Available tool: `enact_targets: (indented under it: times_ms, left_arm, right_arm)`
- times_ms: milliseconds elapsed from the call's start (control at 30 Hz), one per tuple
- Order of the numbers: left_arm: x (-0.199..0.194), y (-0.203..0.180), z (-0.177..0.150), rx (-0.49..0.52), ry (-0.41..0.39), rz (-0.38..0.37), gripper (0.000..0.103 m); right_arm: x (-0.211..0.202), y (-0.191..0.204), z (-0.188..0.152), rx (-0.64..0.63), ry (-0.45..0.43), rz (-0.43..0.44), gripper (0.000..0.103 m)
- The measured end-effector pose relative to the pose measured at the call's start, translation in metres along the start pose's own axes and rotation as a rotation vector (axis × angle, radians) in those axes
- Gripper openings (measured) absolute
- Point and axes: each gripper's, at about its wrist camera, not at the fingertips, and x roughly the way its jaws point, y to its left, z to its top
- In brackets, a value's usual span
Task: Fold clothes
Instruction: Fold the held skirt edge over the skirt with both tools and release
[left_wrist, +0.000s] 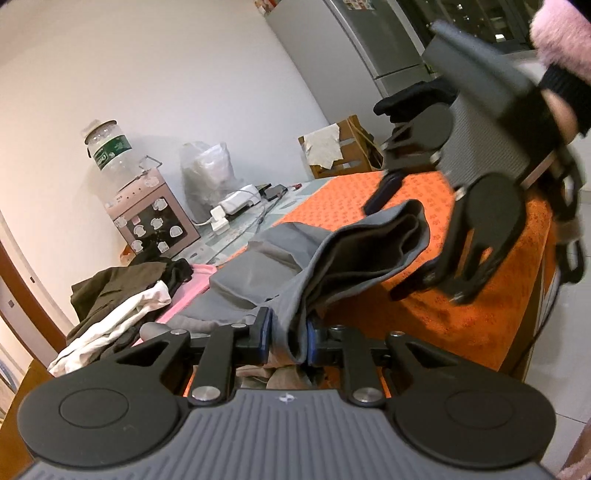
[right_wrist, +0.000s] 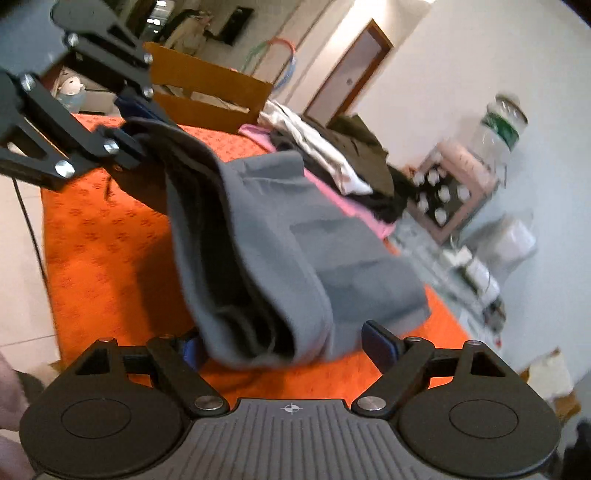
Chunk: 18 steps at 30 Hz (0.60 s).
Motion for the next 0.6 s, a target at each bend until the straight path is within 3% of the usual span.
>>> enact_targets:
  times_ms: [33,100,300,433,600]
  left_arm:
    - [-0.002,0.001,0.000,0.001,0.000,0.001,0.020]
    - [-0.006,0.002,0.001,0.000,0.000,0.003,0.020]
    - [-0.037,0.011,0.008,-0.034,0.005,-0.044,0.020]
    - [-0.061,0.021,0.017,-0.070,0.042,-0.143,0.020]
    - [-0.061,0.051,0.033,-0.104,0.073,-0.225,0.021]
  right_arm:
    - [0.005,0.000,0.000,-0.017,-0.013,-0.006,0.075]
    - [0.009,-0.001,0.002,-0.029,-0.028,0.012,0.031]
    - [-0.018,-0.005,0.016,0.037,-0.011,0.120,0.028]
    - [-0.043,-0.006,0.029,0.109,0.051,0.220,0.028]
    - [-0.051,-0.019,0.044,0.205,0.116,0.301,0.027]
